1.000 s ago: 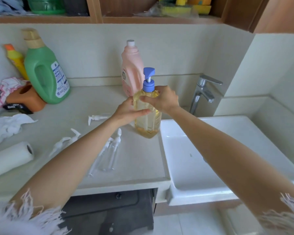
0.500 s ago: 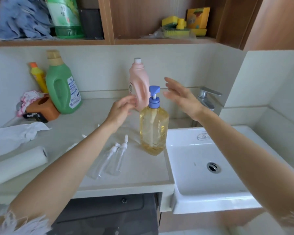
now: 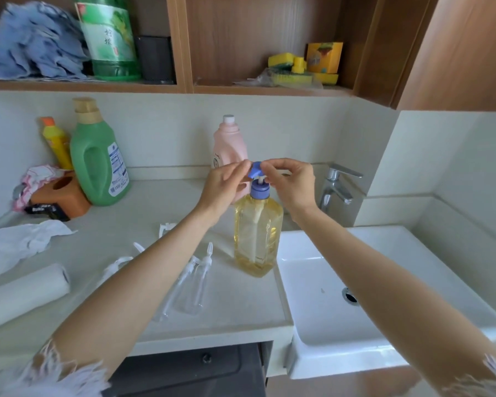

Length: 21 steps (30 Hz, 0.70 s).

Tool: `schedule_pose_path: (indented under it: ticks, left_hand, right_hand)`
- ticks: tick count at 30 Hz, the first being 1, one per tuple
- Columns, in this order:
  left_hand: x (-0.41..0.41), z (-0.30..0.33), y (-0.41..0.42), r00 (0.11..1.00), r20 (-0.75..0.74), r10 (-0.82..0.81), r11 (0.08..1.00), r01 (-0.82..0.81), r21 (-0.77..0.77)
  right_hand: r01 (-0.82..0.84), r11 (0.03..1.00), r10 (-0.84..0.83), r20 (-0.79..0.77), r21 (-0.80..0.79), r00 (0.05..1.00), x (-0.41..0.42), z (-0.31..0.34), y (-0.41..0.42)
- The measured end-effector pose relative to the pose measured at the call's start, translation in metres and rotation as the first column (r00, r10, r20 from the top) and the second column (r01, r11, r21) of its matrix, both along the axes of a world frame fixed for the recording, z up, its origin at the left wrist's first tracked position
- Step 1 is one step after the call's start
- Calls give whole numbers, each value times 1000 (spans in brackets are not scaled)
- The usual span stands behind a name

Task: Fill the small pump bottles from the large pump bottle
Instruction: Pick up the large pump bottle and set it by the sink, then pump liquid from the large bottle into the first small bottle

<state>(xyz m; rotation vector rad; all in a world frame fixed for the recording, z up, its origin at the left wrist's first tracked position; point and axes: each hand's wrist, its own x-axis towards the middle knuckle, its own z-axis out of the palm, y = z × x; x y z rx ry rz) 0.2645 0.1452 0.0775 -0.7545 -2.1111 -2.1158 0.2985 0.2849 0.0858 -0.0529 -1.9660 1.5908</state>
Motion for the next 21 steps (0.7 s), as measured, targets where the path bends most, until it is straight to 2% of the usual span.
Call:
schedule_pose_path:
  ticks: [2, 5, 11, 14, 16, 19, 21]
  left_hand:
    - [2, -3, 3, 997, 22, -76, 996, 75, 39]
    - [-3, -3, 6, 997, 62, -43, 998, 39, 58]
    - [-10, -5, 7, 991, 118, -57, 998, 54, 28]
    - [-14, -8, -11, 995, 95, -19, 995, 28, -98]
    - [-13, -18, -38, 995, 76, 64, 971, -45, -234]
    - [-4, -53, -88, 972, 31, 234, 817, -179, -548]
    - [5, -79, -113, 958, 25, 284, 706, -192, -682]
  right_hand:
    - [71, 997, -71, -23, 17, 997, 0, 0, -8]
    - [139, 987, -138, -24, 77, 990, 0, -1, -13]
    - [123, 970, -107, -87, 211, 990, 3, -8, -1]
    - [89, 980, -84, -38, 180, 996, 4, -6, 5]
    - [107, 985, -101, -50, 139, 994, 13, -11, 6]
    - [95, 991, -88, -72, 97, 994, 36, -35, -4]
    - [42, 986, -32, -60, 163, 998, 53, -59, -16]
